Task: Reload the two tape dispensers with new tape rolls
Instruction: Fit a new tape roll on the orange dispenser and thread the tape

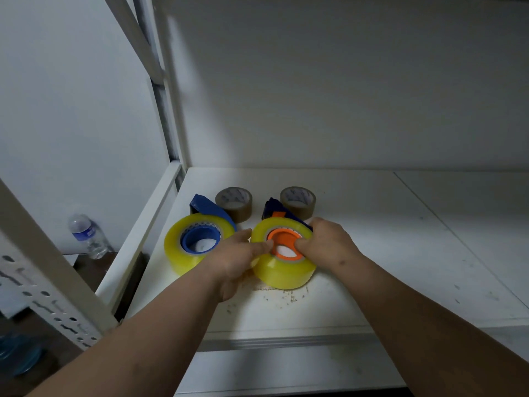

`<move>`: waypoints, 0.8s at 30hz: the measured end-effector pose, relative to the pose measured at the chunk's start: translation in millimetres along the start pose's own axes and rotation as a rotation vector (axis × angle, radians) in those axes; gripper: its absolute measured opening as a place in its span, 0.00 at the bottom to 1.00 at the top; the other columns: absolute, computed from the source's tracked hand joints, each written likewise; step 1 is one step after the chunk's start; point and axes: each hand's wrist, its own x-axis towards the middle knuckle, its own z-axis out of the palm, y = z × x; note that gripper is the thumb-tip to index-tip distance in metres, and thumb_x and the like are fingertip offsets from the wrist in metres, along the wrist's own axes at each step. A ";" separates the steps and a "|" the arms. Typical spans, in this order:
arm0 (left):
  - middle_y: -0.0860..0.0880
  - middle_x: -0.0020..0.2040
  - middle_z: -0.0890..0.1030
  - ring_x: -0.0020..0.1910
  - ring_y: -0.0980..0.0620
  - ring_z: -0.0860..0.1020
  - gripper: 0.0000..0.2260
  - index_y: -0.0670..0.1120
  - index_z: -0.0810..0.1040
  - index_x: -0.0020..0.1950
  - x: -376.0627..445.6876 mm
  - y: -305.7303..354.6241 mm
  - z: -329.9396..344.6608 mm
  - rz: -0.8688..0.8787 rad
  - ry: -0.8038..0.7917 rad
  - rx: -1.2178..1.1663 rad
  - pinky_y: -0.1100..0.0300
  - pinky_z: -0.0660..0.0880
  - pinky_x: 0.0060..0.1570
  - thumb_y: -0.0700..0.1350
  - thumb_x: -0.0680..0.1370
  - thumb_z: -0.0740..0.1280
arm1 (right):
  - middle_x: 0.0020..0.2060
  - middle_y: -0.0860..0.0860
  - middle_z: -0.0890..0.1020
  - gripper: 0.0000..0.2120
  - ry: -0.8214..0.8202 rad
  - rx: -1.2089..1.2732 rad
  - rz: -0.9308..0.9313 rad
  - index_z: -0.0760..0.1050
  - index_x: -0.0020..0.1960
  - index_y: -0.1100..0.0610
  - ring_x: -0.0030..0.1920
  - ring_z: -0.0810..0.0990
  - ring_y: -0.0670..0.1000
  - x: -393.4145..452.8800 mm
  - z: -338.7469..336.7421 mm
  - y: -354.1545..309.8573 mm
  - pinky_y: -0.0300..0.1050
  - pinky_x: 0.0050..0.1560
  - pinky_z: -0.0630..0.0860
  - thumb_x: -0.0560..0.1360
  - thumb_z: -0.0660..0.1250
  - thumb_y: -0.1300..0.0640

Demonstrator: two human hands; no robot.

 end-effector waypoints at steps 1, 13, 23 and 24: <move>0.49 0.70 0.75 0.65 0.48 0.77 0.33 0.49 0.64 0.77 0.8 -2.2 0.6 0.048 -0.008 0.099 0.51 0.76 0.64 0.44 0.74 0.74 | 0.45 0.55 0.79 0.17 0.013 -0.051 -0.016 0.72 0.50 0.56 0.44 0.77 0.56 2.4 2.7 0.4 0.44 0.39 0.70 0.68 0.67 0.47; 0.46 0.73 0.68 0.72 0.45 0.65 0.29 0.54 0.70 0.73 12.6 -5.5 7.8 0.438 0.197 1.531 0.47 0.63 0.66 0.57 0.72 0.70 | 0.45 0.44 0.71 0.22 -0.092 -0.331 -0.476 0.74 0.49 0.42 0.56 0.67 0.52 2.6 -5.3 -11.4 0.50 0.48 0.55 0.60 0.57 0.35; 0.50 0.69 0.74 0.68 0.46 0.69 0.26 0.56 0.70 0.72 26.4 -2.4 26.4 0.442 0.293 1.710 0.44 0.60 0.62 0.60 0.74 0.65 | 0.47 0.45 0.74 0.25 -0.121 -0.397 -0.568 0.76 0.52 0.41 0.59 0.66 0.53 6.7 -11.3 15.6 0.56 0.61 0.48 0.61 0.61 0.29; 0.49 0.71 0.73 0.69 0.45 0.68 0.26 0.55 0.69 0.72 28.8 -3.9 30.5 0.427 0.299 1.709 0.43 0.60 0.63 0.60 0.75 0.65 | 0.49 0.45 0.75 0.24 -0.107 -0.413 -0.563 0.76 0.53 0.41 0.60 0.66 0.54 7.8 -12.7 18.4 0.58 0.62 0.48 0.63 0.62 0.30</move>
